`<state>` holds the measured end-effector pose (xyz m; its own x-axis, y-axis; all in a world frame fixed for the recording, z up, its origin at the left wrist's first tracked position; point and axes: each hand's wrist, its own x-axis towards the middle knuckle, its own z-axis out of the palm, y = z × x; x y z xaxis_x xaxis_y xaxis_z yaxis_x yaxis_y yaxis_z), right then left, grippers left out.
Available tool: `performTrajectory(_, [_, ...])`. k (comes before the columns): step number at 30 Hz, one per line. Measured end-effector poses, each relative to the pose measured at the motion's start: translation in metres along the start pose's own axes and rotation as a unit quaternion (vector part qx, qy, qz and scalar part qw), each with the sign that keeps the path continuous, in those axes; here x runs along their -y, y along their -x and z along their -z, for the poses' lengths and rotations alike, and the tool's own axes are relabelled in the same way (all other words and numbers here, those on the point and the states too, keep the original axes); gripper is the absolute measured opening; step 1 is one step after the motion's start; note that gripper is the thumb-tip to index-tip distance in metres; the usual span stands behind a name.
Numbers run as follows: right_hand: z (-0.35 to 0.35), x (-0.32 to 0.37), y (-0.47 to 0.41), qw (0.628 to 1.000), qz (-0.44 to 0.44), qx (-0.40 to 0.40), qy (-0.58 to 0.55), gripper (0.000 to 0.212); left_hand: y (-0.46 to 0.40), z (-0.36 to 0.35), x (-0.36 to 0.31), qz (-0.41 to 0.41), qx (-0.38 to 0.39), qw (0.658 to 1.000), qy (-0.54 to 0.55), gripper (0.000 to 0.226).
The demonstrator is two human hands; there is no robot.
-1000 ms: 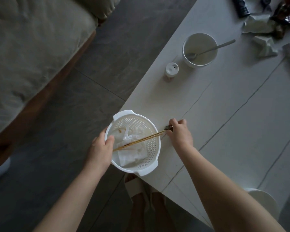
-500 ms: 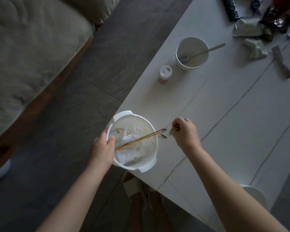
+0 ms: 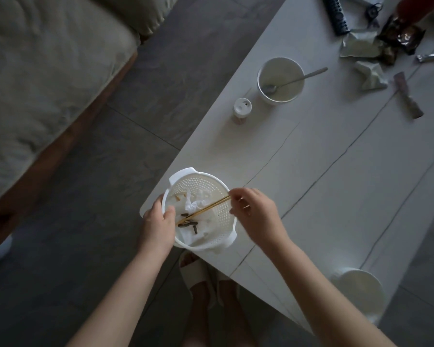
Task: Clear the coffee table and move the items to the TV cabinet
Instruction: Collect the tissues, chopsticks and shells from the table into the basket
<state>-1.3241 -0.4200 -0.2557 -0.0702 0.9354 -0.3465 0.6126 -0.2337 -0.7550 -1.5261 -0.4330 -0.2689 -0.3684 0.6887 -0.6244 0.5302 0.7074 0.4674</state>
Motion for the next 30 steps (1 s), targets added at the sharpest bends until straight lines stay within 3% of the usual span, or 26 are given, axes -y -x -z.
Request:
performTrajectory(3, [0.006,-0.003,-0.008,0.993,-0.055,0.011,-0.101,0.011,-0.003,0.000,0.004,0.007,-0.006,1.000,0.000,0.036])
performTrajectory(7, [-0.009,0.014,-0.005,0.992,0.058,0.064,-0.096,0.010,-0.005,-0.002,0.005,0.014,0.008,1.000,0.002,0.035])
performTrajectory(10, [-0.017,0.010,-0.010,0.994,0.078,-0.029,-0.076,0.010,-0.006,0.001,0.003,0.020,0.005,1.000,0.003,0.032])
performTrajectory(12, [-0.017,-0.004,-0.017,0.991,0.009,-0.107,-0.080,0.009,-0.007,0.006,0.001,0.017,-0.006,1.000,-0.006,0.032])
performTrajectory(14, [-0.017,-0.027,-0.026,0.988,-0.074,-0.129,-0.042,0.016,-0.010,0.010,0.000,0.014,-0.009,1.000,-0.013,0.032])
performTrajectory(17, [-0.021,-0.060,-0.040,0.977,-0.203,-0.054,0.035,0.031,-0.013,0.014,-0.001,0.012,-0.004,1.000,-0.015,0.034])
performTrajectory(19, [-0.026,-0.074,-0.048,0.966,-0.242,0.011,0.087,0.042,-0.014,0.014,-0.001,0.009,0.000,1.000,-0.011,0.035])
performTrajectory(23, [-0.036,-0.084,-0.060,0.961,-0.220,0.070,0.152,0.050,-0.018,0.013,-0.001,0.004,-0.001,1.000,-0.008,0.034])
performTrajectory(30, [-0.035,-0.085,-0.071,0.964,-0.126,0.100,0.213,0.018,-0.022,0.013,-0.007,0.004,0.006,1.000,0.002,0.034])
